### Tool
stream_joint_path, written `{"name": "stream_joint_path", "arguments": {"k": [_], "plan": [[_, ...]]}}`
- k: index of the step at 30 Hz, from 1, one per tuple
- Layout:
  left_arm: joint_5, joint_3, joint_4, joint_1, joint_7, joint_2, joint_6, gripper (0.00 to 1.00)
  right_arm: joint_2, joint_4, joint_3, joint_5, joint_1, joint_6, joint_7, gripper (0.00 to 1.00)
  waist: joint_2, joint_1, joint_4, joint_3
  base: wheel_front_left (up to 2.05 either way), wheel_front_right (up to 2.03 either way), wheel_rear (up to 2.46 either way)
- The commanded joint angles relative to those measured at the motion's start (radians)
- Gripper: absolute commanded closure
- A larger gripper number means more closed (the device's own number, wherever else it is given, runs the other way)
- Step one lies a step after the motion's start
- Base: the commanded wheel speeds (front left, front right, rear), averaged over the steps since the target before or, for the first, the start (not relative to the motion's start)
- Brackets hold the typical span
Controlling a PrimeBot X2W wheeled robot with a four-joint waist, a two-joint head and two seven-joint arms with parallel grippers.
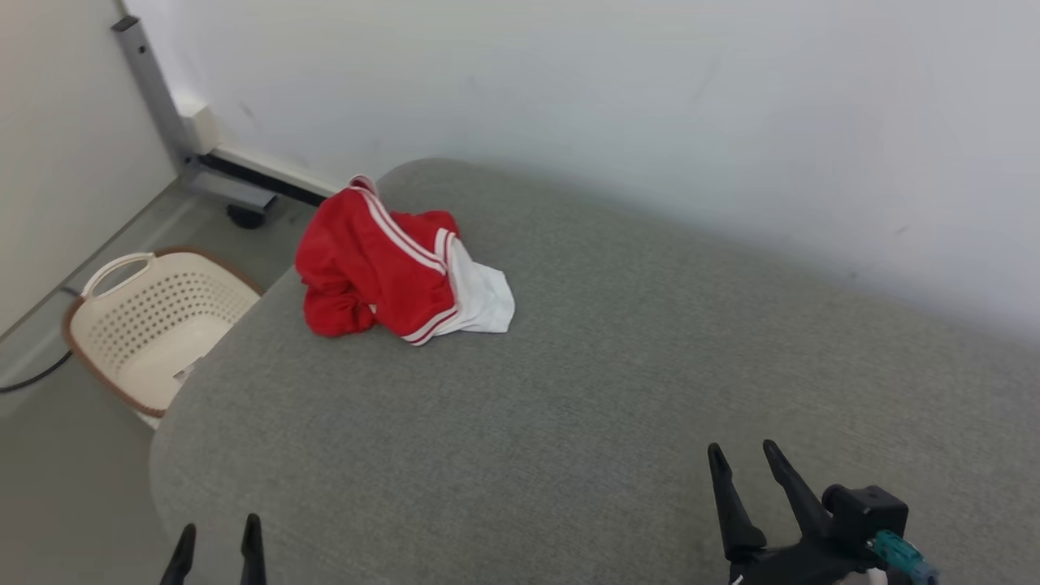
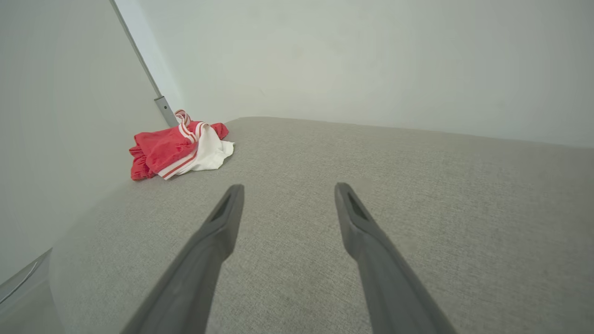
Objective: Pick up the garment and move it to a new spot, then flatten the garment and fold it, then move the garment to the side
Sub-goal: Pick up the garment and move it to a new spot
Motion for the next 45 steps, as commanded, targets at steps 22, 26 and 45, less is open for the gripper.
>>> {"name": "stream_joint_path", "arguments": {"k": [22,26,45], "plan": [[-0.027,0.051,0.036,0.004,0.026,-0.034,-0.004,0.00,-0.001,0.045,0.068,-0.007,-0.060,-0.002,0.002,0.00,0.0000,0.0000,0.055,0.038,0.00,0.00,0.00],[-0.055,0.029,0.132,-0.088,0.084,-0.033,-0.010,0.00,-0.001,0.024,0.045,-0.023,-0.039,-0.002,0.013,0.00,0.0000,0.0000,0.056,0.061,0.00,0.00,0.00],[-0.233,-0.001,0.547,-0.826,0.238,0.072,-0.026,0.00,-0.051,-0.470,0.025,-0.221,-0.076,-0.002,0.266,0.00,0.0000,0.0000,-0.204,0.501,0.00,0.00,0.00]]}}
